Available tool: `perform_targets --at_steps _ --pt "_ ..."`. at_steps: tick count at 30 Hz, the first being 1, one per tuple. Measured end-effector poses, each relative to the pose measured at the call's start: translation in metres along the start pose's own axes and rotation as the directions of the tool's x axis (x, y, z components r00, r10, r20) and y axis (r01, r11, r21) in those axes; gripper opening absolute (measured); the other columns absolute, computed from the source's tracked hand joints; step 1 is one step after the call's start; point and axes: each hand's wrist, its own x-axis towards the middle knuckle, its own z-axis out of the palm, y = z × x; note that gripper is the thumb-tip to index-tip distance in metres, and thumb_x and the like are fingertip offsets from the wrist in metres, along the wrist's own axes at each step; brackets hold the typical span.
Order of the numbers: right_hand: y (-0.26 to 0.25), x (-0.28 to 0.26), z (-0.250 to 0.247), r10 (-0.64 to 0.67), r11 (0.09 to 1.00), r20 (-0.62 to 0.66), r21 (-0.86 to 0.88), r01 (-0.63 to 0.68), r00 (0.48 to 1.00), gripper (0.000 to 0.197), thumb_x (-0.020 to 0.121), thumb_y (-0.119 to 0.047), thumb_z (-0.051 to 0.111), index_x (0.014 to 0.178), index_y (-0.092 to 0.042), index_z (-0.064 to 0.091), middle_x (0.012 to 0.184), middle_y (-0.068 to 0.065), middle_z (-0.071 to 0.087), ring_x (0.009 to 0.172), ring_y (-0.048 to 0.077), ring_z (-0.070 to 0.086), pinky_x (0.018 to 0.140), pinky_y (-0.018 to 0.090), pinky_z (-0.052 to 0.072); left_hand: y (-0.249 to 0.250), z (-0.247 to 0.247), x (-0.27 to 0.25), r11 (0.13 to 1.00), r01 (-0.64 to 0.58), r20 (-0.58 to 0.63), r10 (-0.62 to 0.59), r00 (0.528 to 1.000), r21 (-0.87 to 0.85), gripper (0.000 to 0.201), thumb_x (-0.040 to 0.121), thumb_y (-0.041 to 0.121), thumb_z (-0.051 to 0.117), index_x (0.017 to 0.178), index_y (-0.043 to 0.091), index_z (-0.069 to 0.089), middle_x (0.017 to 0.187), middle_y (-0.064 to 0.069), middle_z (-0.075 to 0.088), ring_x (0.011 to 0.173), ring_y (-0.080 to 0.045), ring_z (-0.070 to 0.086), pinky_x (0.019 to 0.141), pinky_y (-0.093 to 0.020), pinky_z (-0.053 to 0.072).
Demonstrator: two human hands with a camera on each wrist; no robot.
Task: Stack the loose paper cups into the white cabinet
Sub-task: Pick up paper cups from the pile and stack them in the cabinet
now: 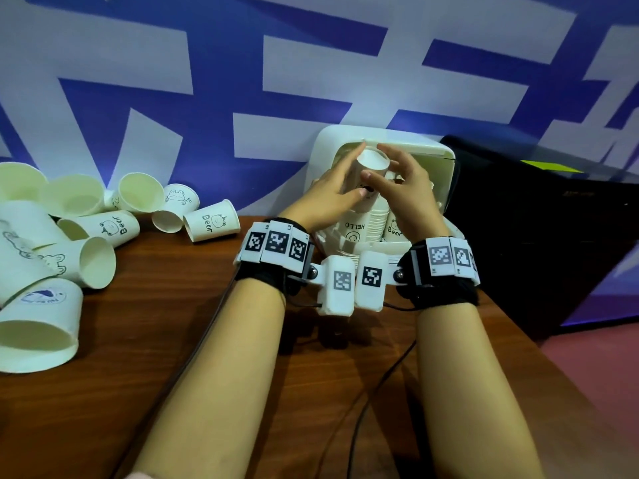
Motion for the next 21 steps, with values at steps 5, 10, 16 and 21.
perform_targets --at_steps 5,10,16,21 --pt "0.009 0.000 0.004 0.027 1.000 0.001 0.007 -0.027 1.000 0.050 0.077 -0.014 0.077 0.122 -0.024 0.058 0.123 0.004 0.063 0.120 0.021 0.056 0.093 0.034 0.053 -0.004 -0.001 0.001 1.000 0.025 0.008 -0.025 1.000 0.002 0.063 0.098 0.015 0.050 0.152 0.029 0.019 0.157 -0.003 0.024 0.145 -0.017 0.021 0.105 -0.022 0.025" --pt "0.016 -0.002 0.009 0.083 0.996 -0.007 -0.030 -0.083 0.997 0.053 0.075 -0.021 0.078 0.123 -0.025 0.058 0.125 0.004 0.061 0.118 0.020 0.058 0.097 0.044 0.052 -0.008 -0.002 0.001 0.995 0.093 0.041 -0.094 0.995 0.031 0.060 0.099 0.019 0.049 0.150 0.033 0.021 0.156 -0.004 0.028 0.140 -0.022 0.032 0.097 -0.023 0.031" --pt "0.023 -0.002 0.014 0.124 0.990 -0.017 -0.067 -0.125 0.992 0.052 0.079 -0.016 0.076 0.128 -0.014 0.057 0.123 0.006 0.060 0.116 0.018 0.057 0.096 0.042 0.052 -0.011 0.000 0.002 0.987 0.144 0.046 -0.148 0.988 0.072 0.060 0.098 0.023 0.050 0.149 0.033 0.021 0.152 -0.006 0.034 0.133 -0.024 0.041 0.091 -0.025 0.036" --pt "0.031 -0.004 0.016 0.196 0.975 -0.007 -0.109 -0.196 0.981 0.059 0.071 -0.032 0.078 0.125 -0.018 0.059 0.115 0.011 0.064 0.110 0.023 0.062 0.093 0.047 0.053 -0.014 0.005 0.000 0.978 0.186 0.085 -0.195 0.977 0.097 0.061 0.098 0.022 0.051 0.151 0.030 0.020 0.151 -0.007 0.037 0.132 -0.024 0.043 0.103 -0.033 0.038"
